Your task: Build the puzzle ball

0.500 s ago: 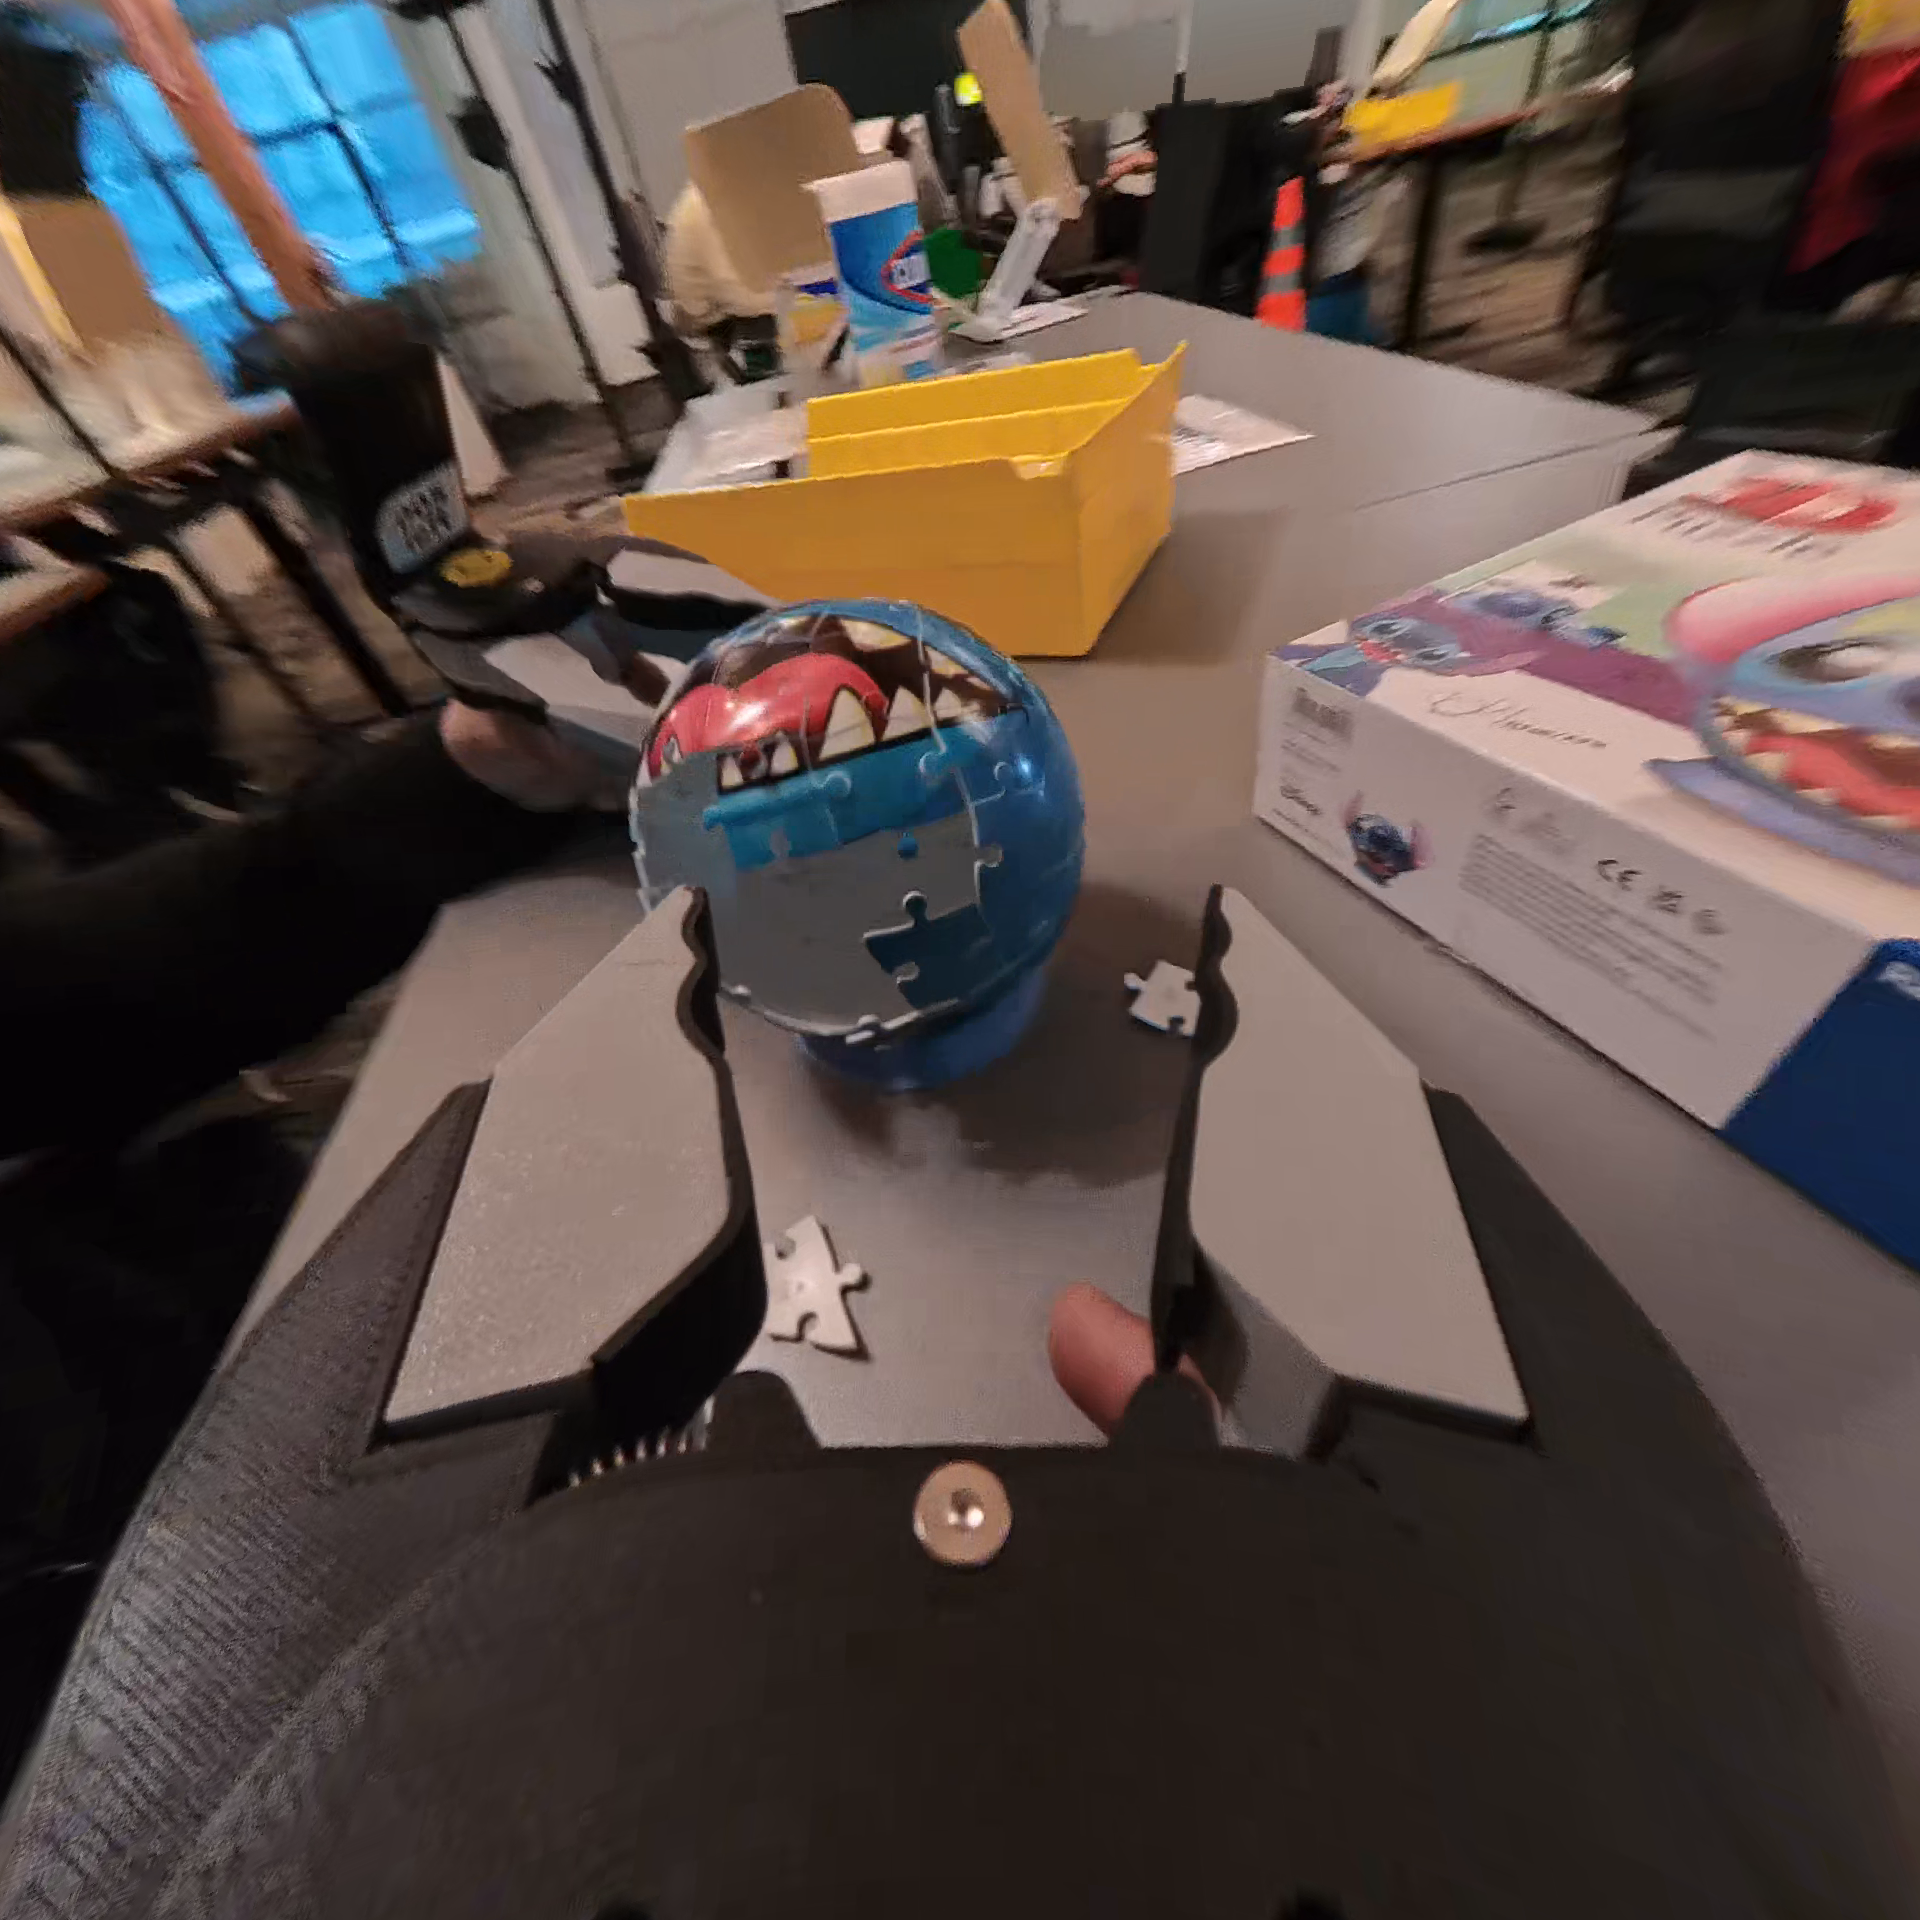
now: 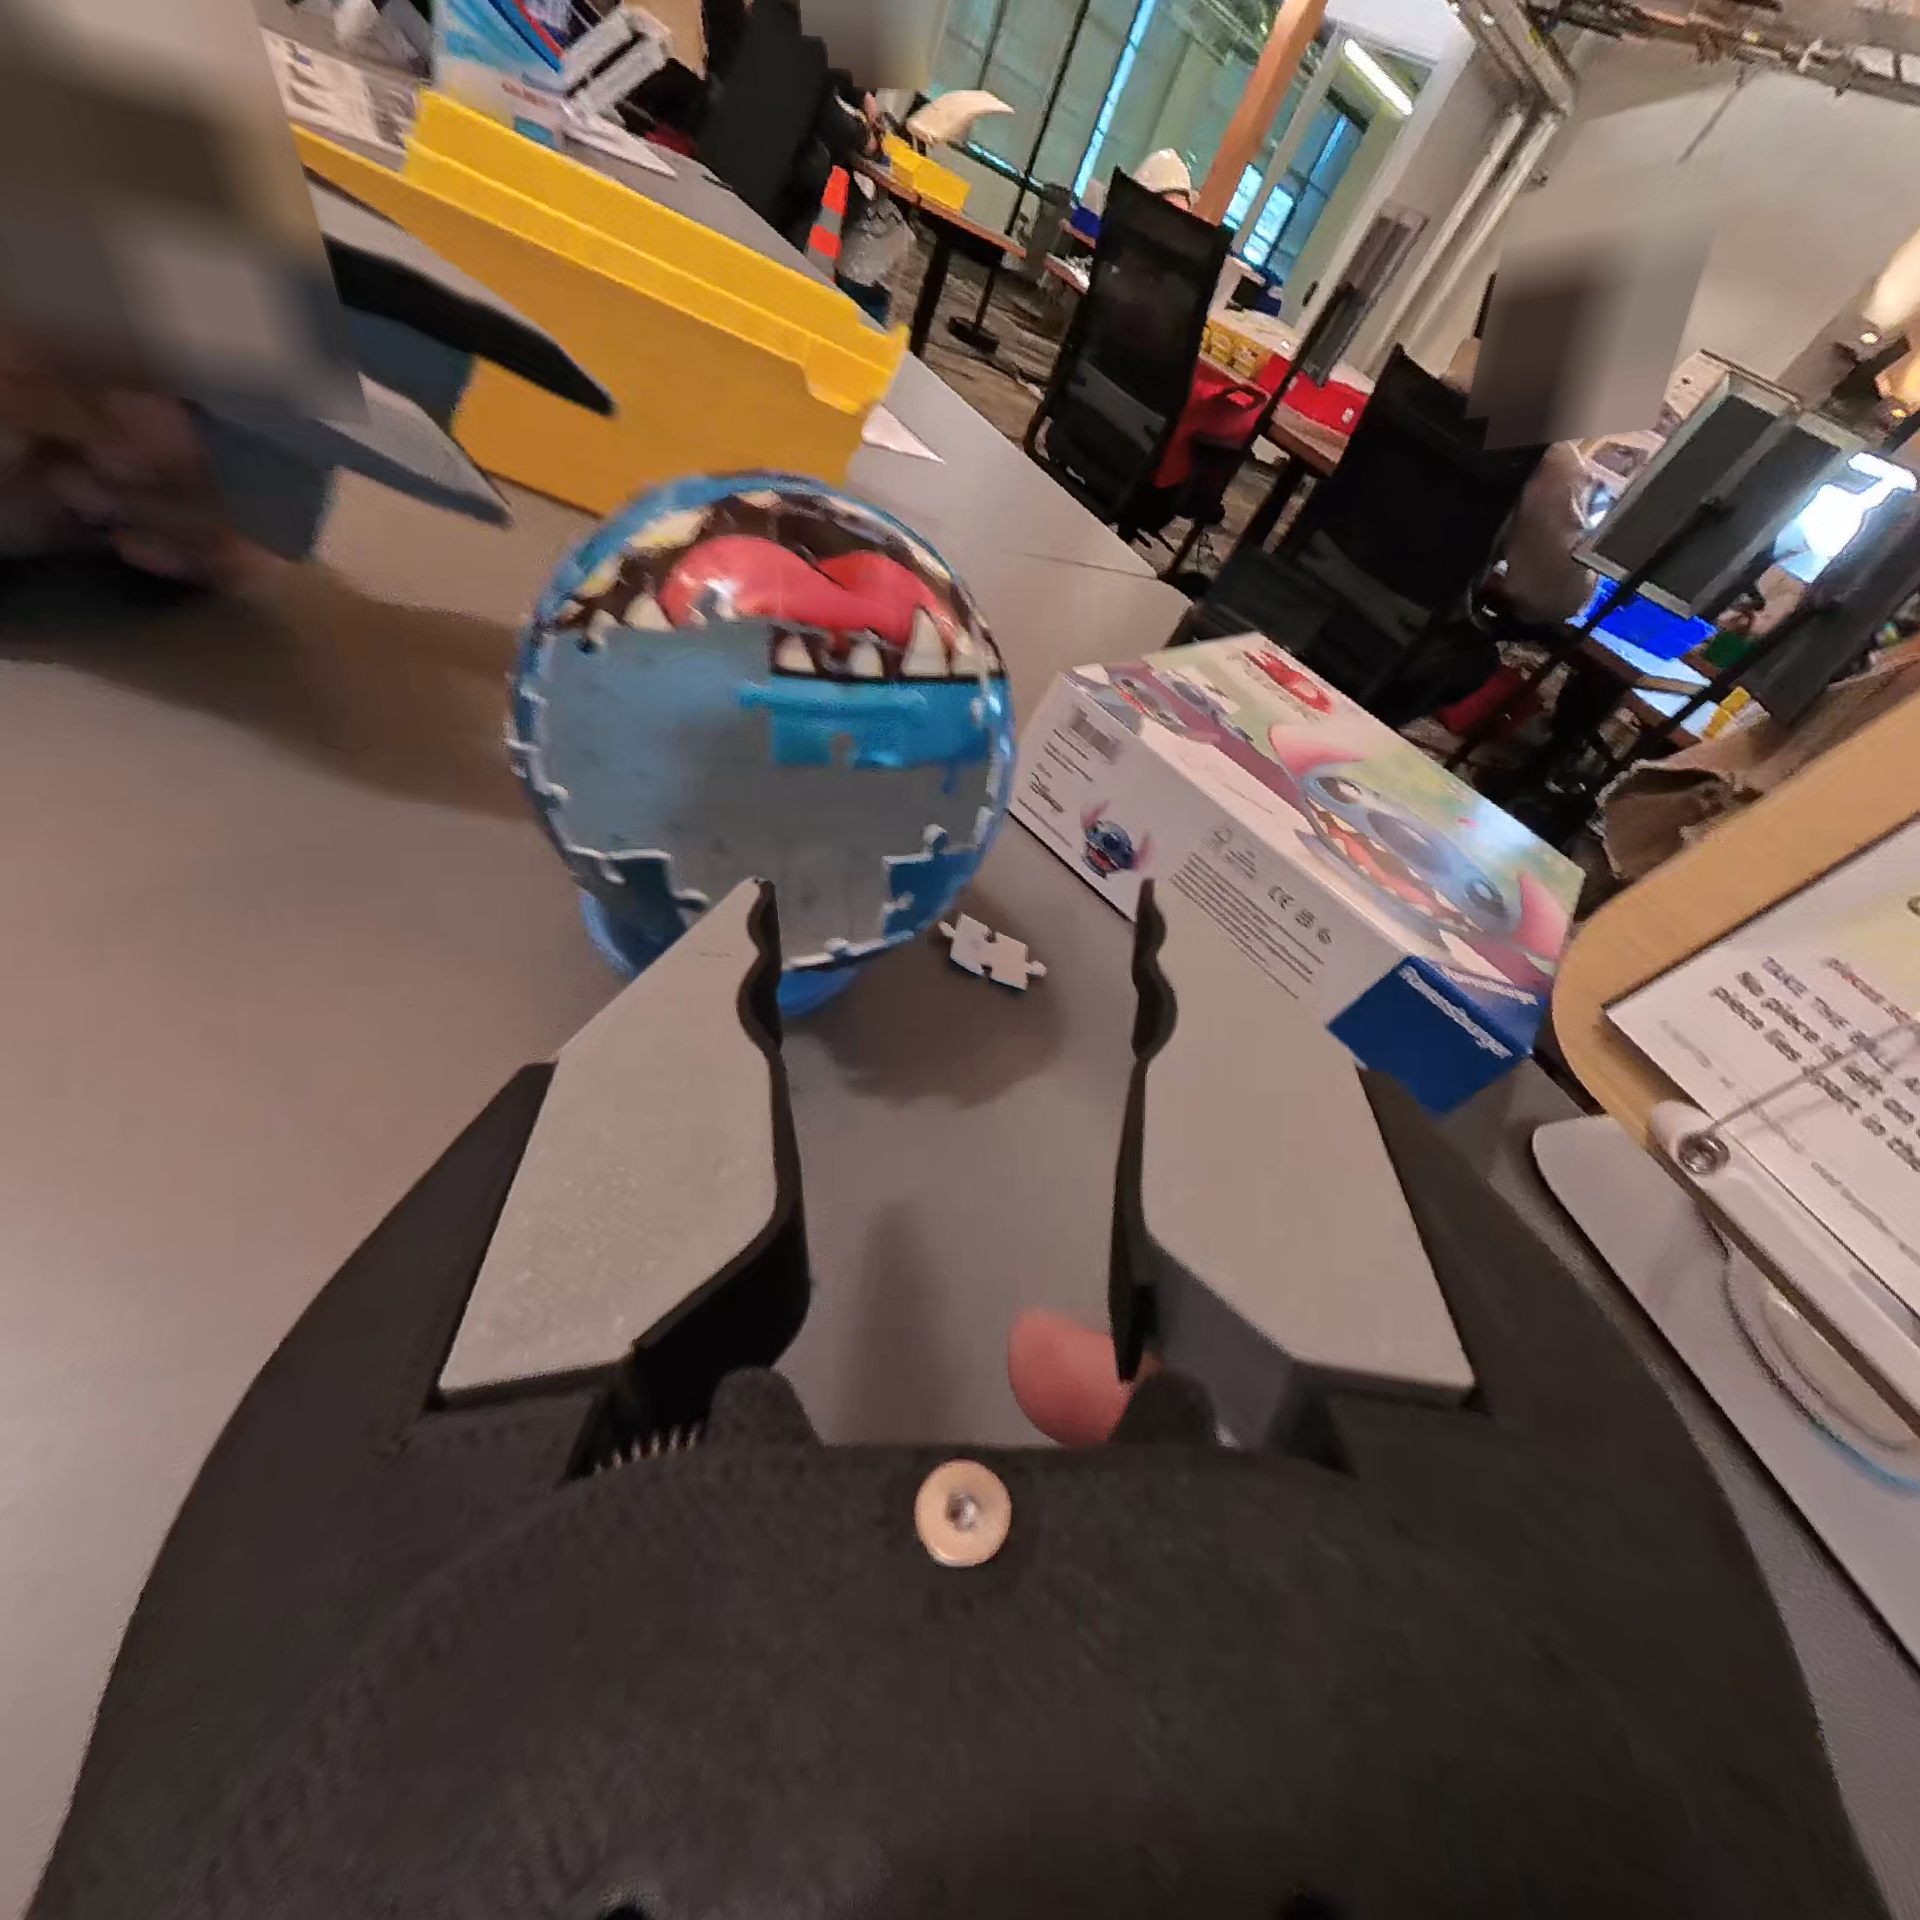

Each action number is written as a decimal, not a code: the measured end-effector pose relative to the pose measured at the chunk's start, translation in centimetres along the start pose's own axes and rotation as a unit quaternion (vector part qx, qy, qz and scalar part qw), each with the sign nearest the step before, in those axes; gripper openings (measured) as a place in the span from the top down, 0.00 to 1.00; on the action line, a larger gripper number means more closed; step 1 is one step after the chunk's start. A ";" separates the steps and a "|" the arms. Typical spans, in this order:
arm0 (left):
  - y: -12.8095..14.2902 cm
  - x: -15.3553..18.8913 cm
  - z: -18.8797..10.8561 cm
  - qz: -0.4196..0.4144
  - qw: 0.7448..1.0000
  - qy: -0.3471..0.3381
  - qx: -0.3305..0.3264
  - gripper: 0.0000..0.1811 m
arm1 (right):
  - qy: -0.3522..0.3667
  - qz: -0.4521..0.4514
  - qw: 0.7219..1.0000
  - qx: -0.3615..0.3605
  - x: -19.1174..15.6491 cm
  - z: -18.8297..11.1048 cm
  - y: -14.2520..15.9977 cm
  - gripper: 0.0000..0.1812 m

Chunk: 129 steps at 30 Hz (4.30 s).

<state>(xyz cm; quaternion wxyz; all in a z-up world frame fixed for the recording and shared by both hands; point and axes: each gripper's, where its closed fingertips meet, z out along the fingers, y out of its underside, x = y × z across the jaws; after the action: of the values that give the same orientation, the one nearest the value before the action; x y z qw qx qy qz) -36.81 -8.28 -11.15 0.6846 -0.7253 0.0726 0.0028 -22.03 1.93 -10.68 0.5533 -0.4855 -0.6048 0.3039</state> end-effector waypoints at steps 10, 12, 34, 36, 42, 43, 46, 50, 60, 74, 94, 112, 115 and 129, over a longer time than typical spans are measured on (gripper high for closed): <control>-1.2 -6.6 -2.5 0.006 0.978 -0.199 0.059 0.60 | 0.075 0.111 0.991 -0.025 7.8 1.1 4.6 0.54; -1.1 -7.9 -3.1 -0.016 0.971 -0.232 0.062 0.59 | 0.078 0.125 0.988 -0.042 8.1 1.0 5.6 0.54; -0.5 -9.7 -2.0 0.020 0.969 -0.245 0.033 0.64 | -0.010 0.252 0.968 -0.012 8.9 0.8 6.5 0.50; -0.5 -9.7 -2.0 0.028 0.967 -0.250 0.032 0.66 | -0.019 0.250 0.968 -0.011 8.6 0.8 6.4 0.49; -0.3 -11.3 -3.0 0.001 0.956 -0.292 0.034 0.70 | -0.040 0.238 0.970 -0.024 7.6 1.0 6.4 0.49; -0.3 -11.5 -3.1 -0.005 0.955 -0.295 0.033 0.72 | -0.044 0.237 0.970 -0.024 7.5 1.1 6.4 0.49; -0.2 -11.7 -3.2 -0.012 0.953 -0.300 0.033 0.77 | -0.056 0.238 0.969 -0.024 7.6 1.2 6.5 0.50; 0.0 -12.1 -3.2 -0.031 0.953 -0.299 0.030 0.80 | -0.068 0.244 0.967 -0.014 7.8 1.2 6.3 0.51; 1.4 -11.1 -1.1 -0.002 0.966 -0.258 -0.035 0.84 | -0.095 0.227 0.969 -0.016 7.5 1.2 6.4 0.53; 2.0 -10.9 -0.5 -0.009 0.971 -0.234 -0.055 0.87 | -0.092 0.216 0.972 -0.017 7.4 1.3 6.3 0.52; 2.5 -11.7 -0.1 0.015 0.965 -0.249 -0.079 0.91 | -0.123 0.256 0.959 -0.008 7.2 1.4 6.1 0.55; 2.7 -11.8 0.0 0.012 0.964 -0.251 -0.087 0.92 | -0.134 0.260 0.956 -0.016 6.7 1.6 6.1 0.55; 2.7 -11.8 0.0 0.012 0.964 -0.251 -0.087 0.92 | -0.134 0.260 0.956 -0.015 6.7 1.6 6.1 0.55; 2.9 -11.5 0.3 0.019 0.966 -0.241 -0.092 0.96 | -0.133 0.259 0.956 -0.016 6.7 1.6 6.1 0.55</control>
<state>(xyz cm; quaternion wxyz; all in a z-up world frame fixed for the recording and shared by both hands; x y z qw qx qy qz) -48.50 -6.99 -12.81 0.6122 -0.7615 -0.0810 0.1969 -21.51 10.49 -14.08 0.3619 -0.5895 -0.5315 0.4889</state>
